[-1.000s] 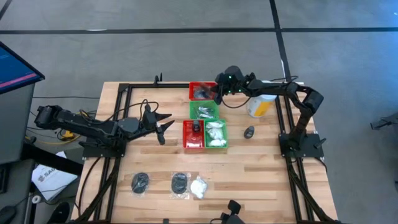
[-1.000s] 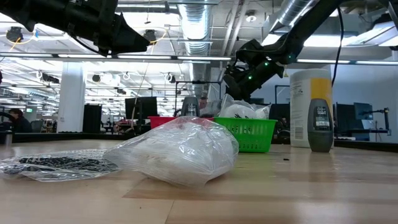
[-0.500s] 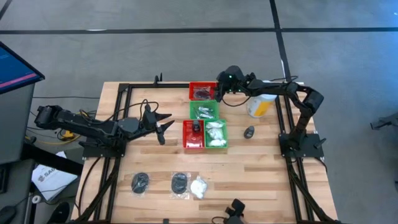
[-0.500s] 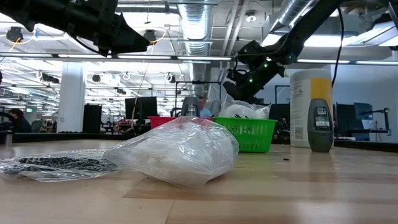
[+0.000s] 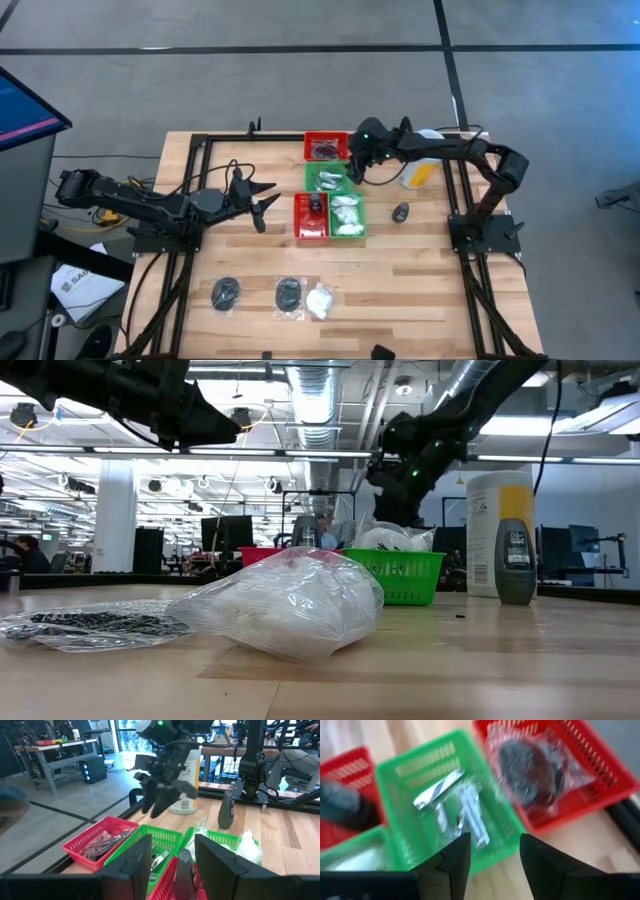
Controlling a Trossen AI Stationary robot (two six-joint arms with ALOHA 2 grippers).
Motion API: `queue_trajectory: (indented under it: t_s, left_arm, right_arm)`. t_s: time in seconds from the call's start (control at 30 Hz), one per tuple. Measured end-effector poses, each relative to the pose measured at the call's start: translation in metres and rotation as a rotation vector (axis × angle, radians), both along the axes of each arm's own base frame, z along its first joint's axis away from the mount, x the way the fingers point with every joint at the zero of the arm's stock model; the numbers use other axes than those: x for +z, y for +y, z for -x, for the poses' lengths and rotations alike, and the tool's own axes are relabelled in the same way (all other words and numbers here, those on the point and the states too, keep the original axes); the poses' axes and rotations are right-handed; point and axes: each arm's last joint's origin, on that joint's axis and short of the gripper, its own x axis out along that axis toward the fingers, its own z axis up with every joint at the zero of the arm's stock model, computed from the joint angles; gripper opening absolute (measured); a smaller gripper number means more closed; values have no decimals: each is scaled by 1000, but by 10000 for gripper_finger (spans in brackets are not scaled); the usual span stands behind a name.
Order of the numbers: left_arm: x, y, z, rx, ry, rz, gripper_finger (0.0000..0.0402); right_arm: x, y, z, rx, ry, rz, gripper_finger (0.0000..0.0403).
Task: Pick & Place Travel size toiletries
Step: Put the gray deodorant into the bottom red bin
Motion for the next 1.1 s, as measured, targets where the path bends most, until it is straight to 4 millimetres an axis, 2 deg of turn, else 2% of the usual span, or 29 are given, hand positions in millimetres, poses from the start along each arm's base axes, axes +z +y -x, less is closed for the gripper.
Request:
queue_trajectory:
  t_s: [0.27, 0.47, 0.67, 0.8, 1.1]
  left_arm:
    - [0, 0, 0, 0, 1, 0, 140]
    - [0, 0, 0, 0, 0, 0, 140]
    - [0, 0, 0, 0, 1, 0, 140]
    - [0, 0, 0, 0, 1, 0, 140]
    - [0, 0, 0, 0, 0, 0, 140]
  right_arm:
    - [19, 29, 23, 60, 156, -75, 145]
    - [32, 53, 38, 107, 256, -127, 149]
    - [39, 73, 50, 124, 342, -185, 172]
    - [37, 84, 55, 143, 429, -227, 196]
    - [35, 95, 61, 159, 523, -270, 239]
